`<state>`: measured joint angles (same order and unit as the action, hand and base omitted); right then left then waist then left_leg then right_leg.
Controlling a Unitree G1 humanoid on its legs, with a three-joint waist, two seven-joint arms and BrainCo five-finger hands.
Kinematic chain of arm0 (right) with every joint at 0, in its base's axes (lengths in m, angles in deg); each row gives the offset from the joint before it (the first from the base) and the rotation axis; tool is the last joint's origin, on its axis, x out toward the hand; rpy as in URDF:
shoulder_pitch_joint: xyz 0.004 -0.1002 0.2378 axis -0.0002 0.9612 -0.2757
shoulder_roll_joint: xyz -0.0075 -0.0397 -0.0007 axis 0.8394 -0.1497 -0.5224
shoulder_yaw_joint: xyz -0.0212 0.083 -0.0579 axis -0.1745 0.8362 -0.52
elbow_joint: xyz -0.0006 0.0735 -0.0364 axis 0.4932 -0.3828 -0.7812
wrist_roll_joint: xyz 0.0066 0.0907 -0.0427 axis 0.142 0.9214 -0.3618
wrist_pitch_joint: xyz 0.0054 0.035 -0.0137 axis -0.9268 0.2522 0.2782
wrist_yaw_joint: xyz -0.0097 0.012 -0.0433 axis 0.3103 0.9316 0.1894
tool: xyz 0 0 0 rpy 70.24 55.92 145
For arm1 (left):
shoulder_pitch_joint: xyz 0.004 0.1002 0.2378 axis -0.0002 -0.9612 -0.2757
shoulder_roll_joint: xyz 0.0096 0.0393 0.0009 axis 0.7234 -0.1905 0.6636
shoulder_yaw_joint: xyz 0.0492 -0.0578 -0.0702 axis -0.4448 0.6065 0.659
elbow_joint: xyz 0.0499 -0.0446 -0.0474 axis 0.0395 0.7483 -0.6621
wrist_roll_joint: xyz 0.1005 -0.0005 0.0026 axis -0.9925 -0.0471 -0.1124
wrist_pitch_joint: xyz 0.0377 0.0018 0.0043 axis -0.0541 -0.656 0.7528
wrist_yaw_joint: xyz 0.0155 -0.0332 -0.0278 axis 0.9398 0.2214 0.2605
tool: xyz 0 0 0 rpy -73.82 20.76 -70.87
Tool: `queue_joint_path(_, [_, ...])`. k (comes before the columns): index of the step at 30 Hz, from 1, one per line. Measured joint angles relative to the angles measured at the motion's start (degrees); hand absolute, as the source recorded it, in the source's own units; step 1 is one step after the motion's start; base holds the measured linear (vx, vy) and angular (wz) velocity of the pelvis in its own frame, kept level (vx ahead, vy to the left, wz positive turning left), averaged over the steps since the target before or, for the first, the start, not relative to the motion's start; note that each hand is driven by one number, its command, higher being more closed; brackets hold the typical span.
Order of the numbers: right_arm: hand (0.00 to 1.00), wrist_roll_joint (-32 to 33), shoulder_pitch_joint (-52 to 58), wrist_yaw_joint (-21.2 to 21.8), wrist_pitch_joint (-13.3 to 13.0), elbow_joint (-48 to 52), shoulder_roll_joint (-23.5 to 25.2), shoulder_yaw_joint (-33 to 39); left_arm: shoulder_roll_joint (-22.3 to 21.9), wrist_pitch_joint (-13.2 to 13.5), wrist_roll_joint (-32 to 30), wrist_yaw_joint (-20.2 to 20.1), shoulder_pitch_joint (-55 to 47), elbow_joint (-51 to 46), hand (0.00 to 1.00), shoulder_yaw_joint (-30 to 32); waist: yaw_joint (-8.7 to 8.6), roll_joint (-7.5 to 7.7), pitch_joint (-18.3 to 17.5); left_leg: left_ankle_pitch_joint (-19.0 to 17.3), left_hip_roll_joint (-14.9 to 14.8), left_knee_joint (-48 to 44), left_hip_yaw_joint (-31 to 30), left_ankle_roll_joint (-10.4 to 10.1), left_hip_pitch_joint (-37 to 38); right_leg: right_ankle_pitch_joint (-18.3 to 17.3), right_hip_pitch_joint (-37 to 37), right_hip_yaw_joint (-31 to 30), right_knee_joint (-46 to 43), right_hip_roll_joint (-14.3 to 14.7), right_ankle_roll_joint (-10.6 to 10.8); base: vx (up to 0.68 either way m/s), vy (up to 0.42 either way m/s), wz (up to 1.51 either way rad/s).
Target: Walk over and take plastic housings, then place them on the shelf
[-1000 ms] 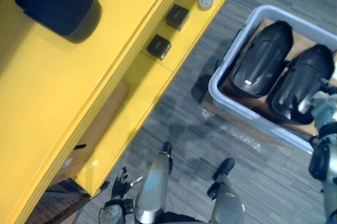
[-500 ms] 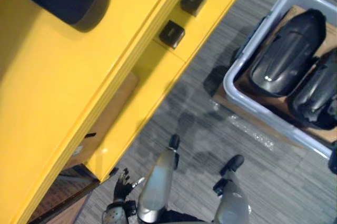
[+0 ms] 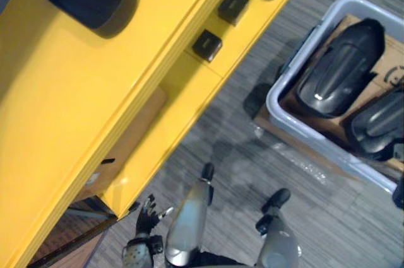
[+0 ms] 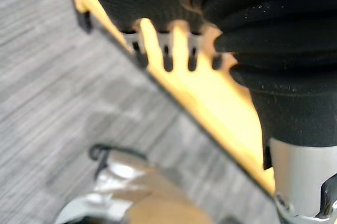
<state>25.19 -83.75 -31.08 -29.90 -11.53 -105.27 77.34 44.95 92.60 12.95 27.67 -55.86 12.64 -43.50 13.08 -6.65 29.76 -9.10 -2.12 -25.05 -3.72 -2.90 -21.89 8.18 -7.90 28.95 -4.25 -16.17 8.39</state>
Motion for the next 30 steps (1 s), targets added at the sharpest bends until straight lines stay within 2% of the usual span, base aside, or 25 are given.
queue_joint_path(1, [1.0,0.01,0.81,-0.61,-0.88,0.9,0.63,-0.02,0.06,0.06,0.04,-0.01,-0.21,-0.12,0.0,0.66,-0.02,0.64,-0.16,0.01,-0.24,0.15,0.23,-0.03,0.19,-0.07,-0.03,-0.27,0.03,0.16,-0.11,-0.05,0.005,-0.21])
queue_joint_path(2, [1.0,-0.01,2.39,-2.69,-3.2,2.37,1.91,-0.07,0.63,0.06,0.34,-0.08,-0.42,-0.2,0.0,1.64,0.04,2.2,-0.1,0.07,-0.48,0.71,0.78,-0.17,0.84,-0.29,-0.02,-0.82,0.03,0.48,-0.47,-0.05,-0.005,-0.19])
queue_joint_path(3, [1.0,0.0,3.37,-3.49,-4.15,3.35,2.47,-0.14,0.98,0.05,0.78,-0.14,-0.53,-0.23,0.0,2.04,-0.04,2.93,-0.23,0.15,-0.73,0.91,0.87,-0.31,0.99,-0.34,0.0,-0.88,0.08,0.68,-0.54,-0.05,-0.015,-0.2])
queue_joint_path(5, [1.0,0.01,7.34,-7.62,-7.56,6.17,3.76,-0.57,2.53,0.09,2.24,-0.22,-0.81,-0.5,0.0,3.44,-0.31,5.71,-0.34,0.51,-1.41,2.04,1.04,-0.87,2.45,-0.51,0.94,-1.07,0.51,1.4,-0.81,-0.02,-0.03,-0.09])
queue_joint_path(11, [1.0,0.06,15.89,-16.71,-13.95,14.39,5.84,-3.62,2.5,0.83,2.05,-0.61,-2.0,-0.66,0.0,6.85,-1.89,10.23,-3.75,1.12,-2.16,5.28,2.88,-1.83,6.17,-0.55,2.49,-2.72,2.17,2.13,-1.3,0.01,-0.003,-0.16])
queue_joint_path(12, [1.0,0.04,17.44,-18.81,-14.64,15.91,6.61,-3.76,2.5,1.53,1.57,-0.62,-1.97,-0.85,0.0,6.97,-2.61,11.0,-4.43,1.39,-2.27,6.0,2.92,-2.09,6.96,-0.34,2.97,-2.72,2.73,2.36,-1.45,0.04,-0.012,-0.05])
queue_joint_path(15, [1.0,0.07,22.06,-21.59,-15.55,22.71,8.44,-5.26,2.43,1.89,-0.52,-0.62,-1.89,-2.38,0.0,6.88,-4.06,12.59,-6.91,2.32,-2.49,8.99,3.79,-2.51,9.17,0.15,4.06,-3.06,4.65,2.88,-2.13,0.05,-0.029,-0.12])
queue_joint_path(18, [1.0,-0.51,27.74,-24.36,-15.88,34.52,9.82,-8.36,2.03,0.85,-0.67,-2.08,-0.73,-9.04,0.0,6.27,-5.3,13.19,-11.39,3.33,-2.71,12.45,5.15,-2.84,11.34,0.62,4.31,-3.94,6.15,3.26,-2.36,0.07,-0.022,-0.21])
queue_joint_path(21, [1.0,-3.02,31.22,-25.63,-16.41,42.95,11.79,-8.8,1.93,-0.29,0.31,-4.22,-0.12,-14.74,0.0,6.02,-6.8,13.09,-13.64,3.61,-2.7,14.6,6.0,-2.94,14.1,0.62,6.07,-4.19,7.1,3.38,-2.34,0.05,-0.011,-0.11])
queue_joint_path(22, [1.0,-4.9,32.96,-26.35,-16.68,46.63,13.04,-8.79,2.01,-1.38,2.41,-5.49,0.09,-17.64,0.0,5.79,-7.57,13.13,-15.49,3.6,-2.77,15.22,6.33,-2.95,14.46,0.58,6.01,-4.4,7.18,3.47,-2.4,0.04,0.0,-0.16])
queue_joint_path(24, [1.0,-8.23,35.11,-26.29,-16.69,51.88,15.13,-8.87,2.01,-3.26,5.19,-7.45,2.19,-21.13,0.0,4.82,-7.79,13.27,-17.12,3.6,-2.86,16.33,7.74,-2.94,16.07,0.58,6.17,-5.86,7.27,3.49,-2.39,0.04,0.006,-0.26])
queue_joint_path(28, [1.0,-11.28,36.19,-25.01,-16.74,53.24,17.48,-10.8,1.95,-6.78,9.07,-9.48,4.5,-25.48,0.0,2.95,-8.55,13.46,-18.12,3.57,-3.0,16.89,8.68,-2.95,18.68,0.63,8.06,-6.3,7.3,3.55,-2.31,0.02,0.006,-0.13])
queue_joint_path(30, [1.0,-13.4,36.53,-24.63,-17.29,53.55,18.91,-11.85,1.85,-10.57,14.43,-11.42,5.79,-27.28,0.0,1.79,-8.85,13.43,-19.84,3.34,-3.01,16.96,9.2,-2.84,19.02,0.63,8.06,-6.95,7.3,3.53,-2.31,-0.02,0.017,-0.11])
